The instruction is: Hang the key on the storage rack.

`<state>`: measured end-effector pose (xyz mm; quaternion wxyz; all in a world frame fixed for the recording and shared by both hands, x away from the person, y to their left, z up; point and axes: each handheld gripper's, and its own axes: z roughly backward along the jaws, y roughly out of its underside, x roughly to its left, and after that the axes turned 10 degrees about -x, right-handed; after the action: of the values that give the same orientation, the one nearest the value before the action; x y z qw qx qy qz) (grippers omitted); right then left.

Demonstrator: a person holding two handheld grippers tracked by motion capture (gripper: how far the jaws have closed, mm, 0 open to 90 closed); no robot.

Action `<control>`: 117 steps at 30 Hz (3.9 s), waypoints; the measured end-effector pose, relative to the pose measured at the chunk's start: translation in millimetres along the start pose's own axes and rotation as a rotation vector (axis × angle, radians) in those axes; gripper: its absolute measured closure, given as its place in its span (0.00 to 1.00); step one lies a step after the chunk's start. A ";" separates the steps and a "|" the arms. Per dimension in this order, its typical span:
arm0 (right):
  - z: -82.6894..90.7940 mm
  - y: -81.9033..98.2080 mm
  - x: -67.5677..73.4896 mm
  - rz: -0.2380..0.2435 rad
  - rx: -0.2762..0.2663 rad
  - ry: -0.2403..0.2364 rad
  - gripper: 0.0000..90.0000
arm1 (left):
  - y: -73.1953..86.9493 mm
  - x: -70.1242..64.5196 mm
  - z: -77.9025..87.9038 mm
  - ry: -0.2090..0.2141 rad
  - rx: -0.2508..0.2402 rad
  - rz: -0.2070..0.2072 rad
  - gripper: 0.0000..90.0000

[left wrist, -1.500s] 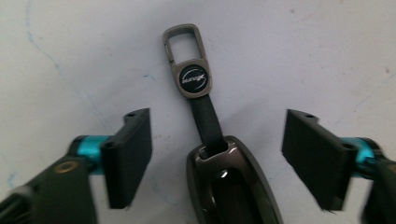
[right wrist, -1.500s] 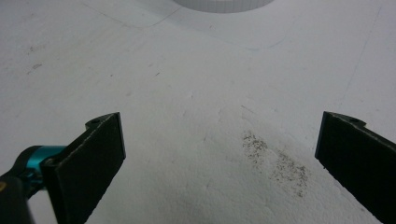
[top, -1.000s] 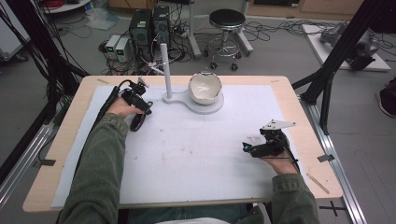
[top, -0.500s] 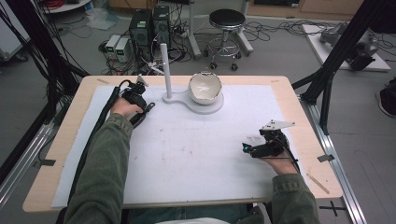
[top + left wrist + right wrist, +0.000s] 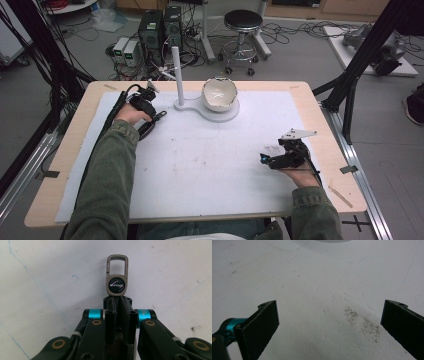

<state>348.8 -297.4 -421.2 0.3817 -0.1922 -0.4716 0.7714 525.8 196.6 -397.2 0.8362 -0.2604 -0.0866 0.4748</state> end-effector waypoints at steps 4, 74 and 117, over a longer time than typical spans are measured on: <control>0.9 -0.2 0.0 -0.005 -0.007 0.000 0.01 | -0.9 -1.5 12.9 -0.006 -0.012 -0.019 0.92; 9.8 3.8 -5.0 -0.083 -0.041 -0.042 0.01 | -97.2 -75.4 159.9 -0.054 -0.266 -0.241 0.92; 10.1 4.4 -8.4 -0.102 -0.036 -0.037 0.01 | -102.5 -75.1 112.5 -0.024 -0.160 -0.202 0.77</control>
<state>345.7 -311.0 -420.8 0.4083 -0.1604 -0.5016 0.7456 518.3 131.0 -240.9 0.8553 -0.3103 -0.1603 0.3827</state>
